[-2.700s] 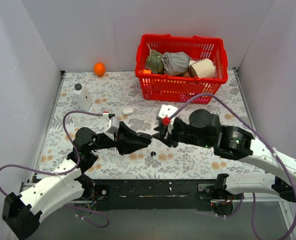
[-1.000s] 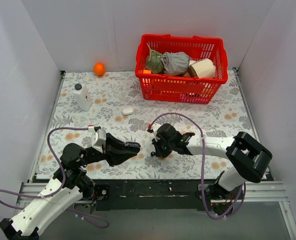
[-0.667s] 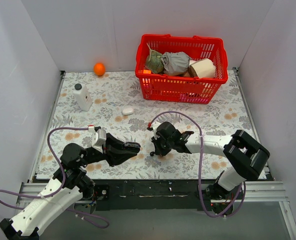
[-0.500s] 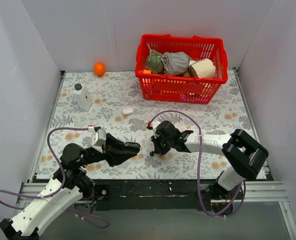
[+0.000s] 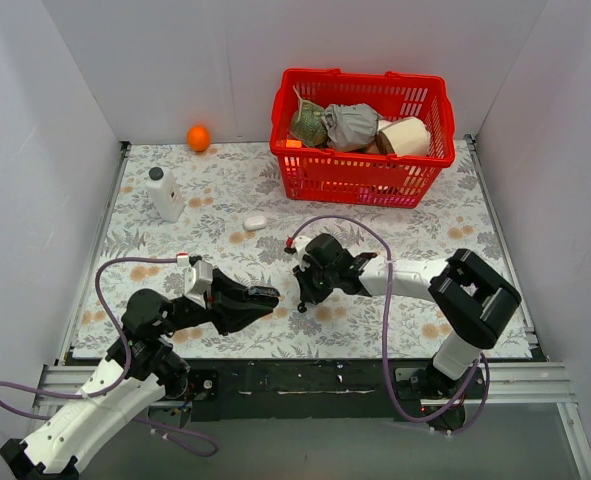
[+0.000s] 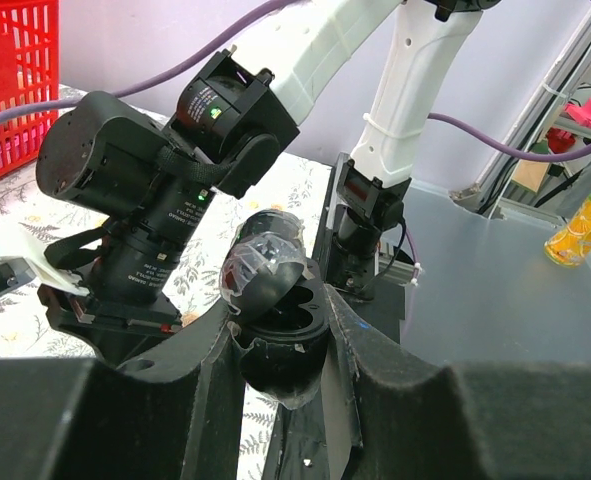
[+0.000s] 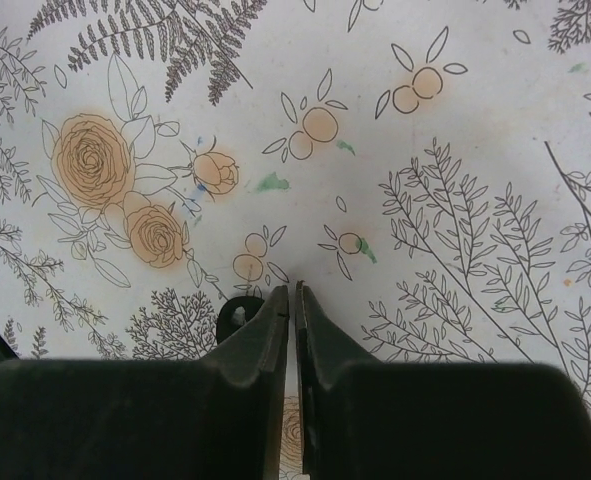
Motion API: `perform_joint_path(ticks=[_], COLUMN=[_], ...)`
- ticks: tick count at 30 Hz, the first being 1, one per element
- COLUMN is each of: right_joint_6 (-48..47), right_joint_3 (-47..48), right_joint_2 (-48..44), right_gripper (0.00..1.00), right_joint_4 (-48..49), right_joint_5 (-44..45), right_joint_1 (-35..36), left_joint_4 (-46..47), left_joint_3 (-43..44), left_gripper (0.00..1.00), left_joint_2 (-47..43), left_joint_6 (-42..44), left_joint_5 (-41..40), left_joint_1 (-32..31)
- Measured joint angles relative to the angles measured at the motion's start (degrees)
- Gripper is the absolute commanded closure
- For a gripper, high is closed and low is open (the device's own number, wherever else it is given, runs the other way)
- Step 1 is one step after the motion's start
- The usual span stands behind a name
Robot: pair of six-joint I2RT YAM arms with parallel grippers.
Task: Insert the wireless bluetooth earbuds into the charging case
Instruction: Pick up the earbud from the center of the board.
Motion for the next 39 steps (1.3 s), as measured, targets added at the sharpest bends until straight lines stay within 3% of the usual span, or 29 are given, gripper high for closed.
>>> perform_joint_path(ticks=[1,4,10,18,39], right_joint_6=[0.0,0.4,1.6,-0.2,-1.7], right_joint_3=[0.2,0.5,0.5,2.4,2.4], right_joint_2=[0.1,-0.1,-6.9,-7.8,-2.6], right_gripper=[0.71,0.61,0.57,0.45,0.43], right_joint_4=[0.0,-0.1,-1.0,-2.6,-5.1], right_joint_5=[0.1,1.4,5.0,-1.4,-3.6], right_joint_1=[0.0,-0.4,-1.7,1.5,2.8], left_joint_4=[0.0,0.0,-0.6,-1.2,-1.8], left_joint_3=[-0.1,-0.1,-0.1,-0.1,-0.1], left_gripper=[1.0,1.0,1.0,1.0,1.0], left_joint_2=[-0.1,-0.2,-0.9,-2.4,-2.7], left_joint_6=[0.0,0.1,0.7,0.9,0.8], left_joint_5=[-0.1,-0.4,-1.7,-3.0,-3.2], left_joint_1=[0.0,0.0,0.0,0.0,0.0])
